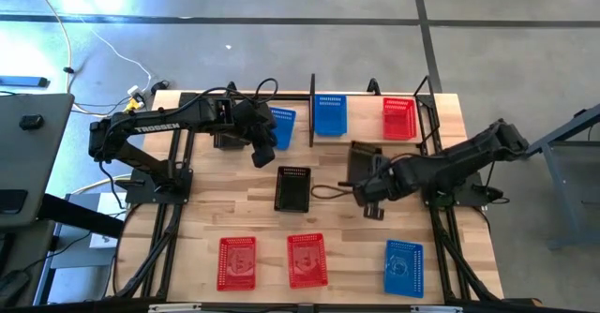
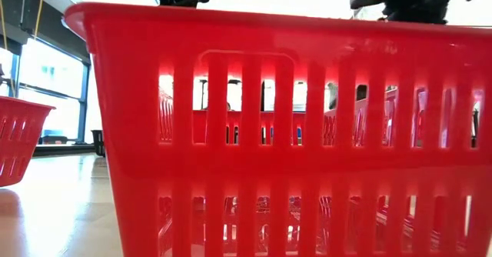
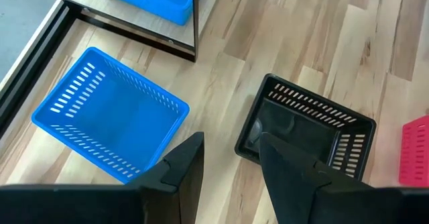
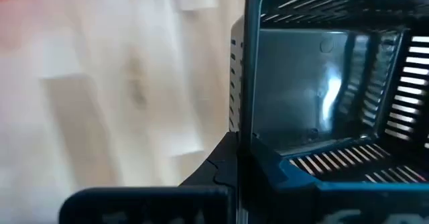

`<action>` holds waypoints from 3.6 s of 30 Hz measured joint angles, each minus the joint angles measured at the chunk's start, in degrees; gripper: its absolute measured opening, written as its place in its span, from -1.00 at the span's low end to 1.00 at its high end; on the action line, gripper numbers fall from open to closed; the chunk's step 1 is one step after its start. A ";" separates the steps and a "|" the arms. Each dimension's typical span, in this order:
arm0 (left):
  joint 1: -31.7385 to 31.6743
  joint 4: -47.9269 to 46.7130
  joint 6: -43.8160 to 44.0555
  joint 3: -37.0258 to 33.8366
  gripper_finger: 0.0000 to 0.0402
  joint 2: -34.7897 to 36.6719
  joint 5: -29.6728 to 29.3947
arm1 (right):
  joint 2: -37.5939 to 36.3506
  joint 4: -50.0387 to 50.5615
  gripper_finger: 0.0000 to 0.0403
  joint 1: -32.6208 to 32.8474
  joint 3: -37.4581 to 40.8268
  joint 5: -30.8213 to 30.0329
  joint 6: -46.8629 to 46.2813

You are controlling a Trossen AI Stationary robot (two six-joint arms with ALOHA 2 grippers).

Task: Stack baskets on shelf by color
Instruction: Put the bottom right black bin on the shelf, then stack the left red bin on top of the other red bin on the shelf

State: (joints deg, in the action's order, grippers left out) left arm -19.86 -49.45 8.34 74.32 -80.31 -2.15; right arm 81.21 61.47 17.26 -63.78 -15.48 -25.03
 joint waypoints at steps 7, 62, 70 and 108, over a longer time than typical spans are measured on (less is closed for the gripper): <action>0.02 0.00 0.02 0.00 -0.34 0.00 0.00 | 0.00 3.11 -1.00 -8.31 -0.22 -4.28 13.01; 0.02 -0.43 8.55 0.00 -0.34 0.00 0.16 | 8.48 -4.77 -1.00 -46.49 -0.22 9.71 54.01; 0.02 -0.57 9.53 0.00 -0.34 0.00 3.19 | 8.46 -4.37 -0.71 -46.47 -0.22 9.46 53.48; 11.45 -20.40 21.63 -5.57 -0.34 0.02 1.51 | 8.39 12.04 -0.53 -22.11 -10.45 9.96 1.98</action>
State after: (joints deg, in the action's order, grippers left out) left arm -8.40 -69.85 29.97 68.75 -80.29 -0.64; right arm 89.60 73.52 -4.85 -74.24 -5.52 -23.05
